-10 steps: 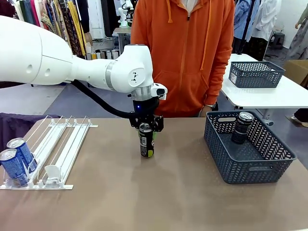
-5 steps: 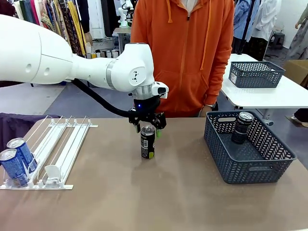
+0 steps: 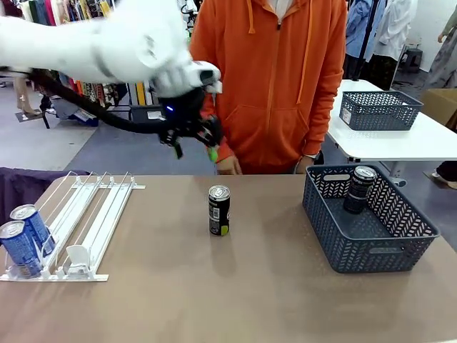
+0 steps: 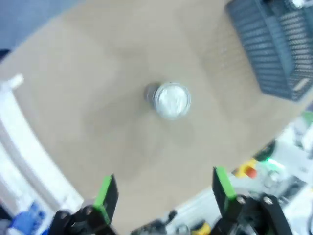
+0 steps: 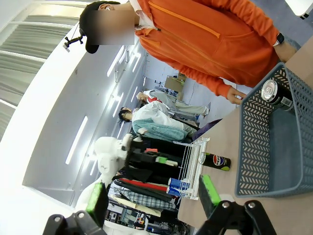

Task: Retrieve and store the cans from the dispenser.
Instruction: Pick up the last remaining can from one row of the Automatic Can Dispenser and place it in the middle of the table.

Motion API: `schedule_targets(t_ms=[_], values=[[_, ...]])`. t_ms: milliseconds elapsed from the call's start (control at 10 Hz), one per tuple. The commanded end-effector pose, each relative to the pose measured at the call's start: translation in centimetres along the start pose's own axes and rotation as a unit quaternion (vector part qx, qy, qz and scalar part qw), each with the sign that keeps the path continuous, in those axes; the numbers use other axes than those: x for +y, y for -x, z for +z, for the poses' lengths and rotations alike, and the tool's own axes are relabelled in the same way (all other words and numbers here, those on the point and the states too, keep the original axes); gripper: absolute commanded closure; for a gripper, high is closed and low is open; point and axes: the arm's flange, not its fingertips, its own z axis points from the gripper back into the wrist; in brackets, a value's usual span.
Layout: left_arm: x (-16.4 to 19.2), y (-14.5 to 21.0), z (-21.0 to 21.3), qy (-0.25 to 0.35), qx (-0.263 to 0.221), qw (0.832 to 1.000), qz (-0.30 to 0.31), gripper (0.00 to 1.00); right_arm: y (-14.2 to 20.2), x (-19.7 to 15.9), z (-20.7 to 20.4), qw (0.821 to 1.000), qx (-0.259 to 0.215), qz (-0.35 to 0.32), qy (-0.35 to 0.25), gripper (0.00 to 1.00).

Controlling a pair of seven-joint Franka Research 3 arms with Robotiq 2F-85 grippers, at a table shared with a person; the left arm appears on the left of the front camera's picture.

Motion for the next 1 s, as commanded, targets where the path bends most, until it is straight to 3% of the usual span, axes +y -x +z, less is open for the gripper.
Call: schedule_targets(t_ms=[0,200,500,600,700,800,900], values=[[8.8,7.9,4.5,0.103,-0.019,0.993,0.049,0.0,-0.2,0.2,-0.1,1.0,-0.006,0.01,-0.01,0.0],[18.2,15.0,8.0,0.204,-0.072,0.964,0.154,0.0,-0.2,0.2,-0.1,1.0,-0.006,0.01,-0.01,0.0],[29.9,26.7,8.8,0.388,-0.131,0.894,0.181,0.0,-0.2,0.2,-0.1,1.0,-0.006,0.01,-0.01,0.0],[32.0,29.1,8.5,0.434,-0.154,0.874,0.158,0.0,-0.2,0.2,-0.1,1.0,-0.006,0.01,-0.01,0.0],[33.6,30.4,7.4,0.456,-0.175,0.854,0.179,0.0,-0.2,0.2,-0.1,1.0,-0.006,0.01,-0.01,0.0],[34.1,29.4,6.2,0.46,-0.131,0.859,0.184,0.0,-0.2,0.2,-0.1,1.0,-0.006,0.01,-0.01,0.0],[33.2,31.9,8.5,0.423,-0.164,0.871,0.187,0.0,-0.2,0.2,-0.1,1.0,-0.006,0.01,-0.01,0.0]])
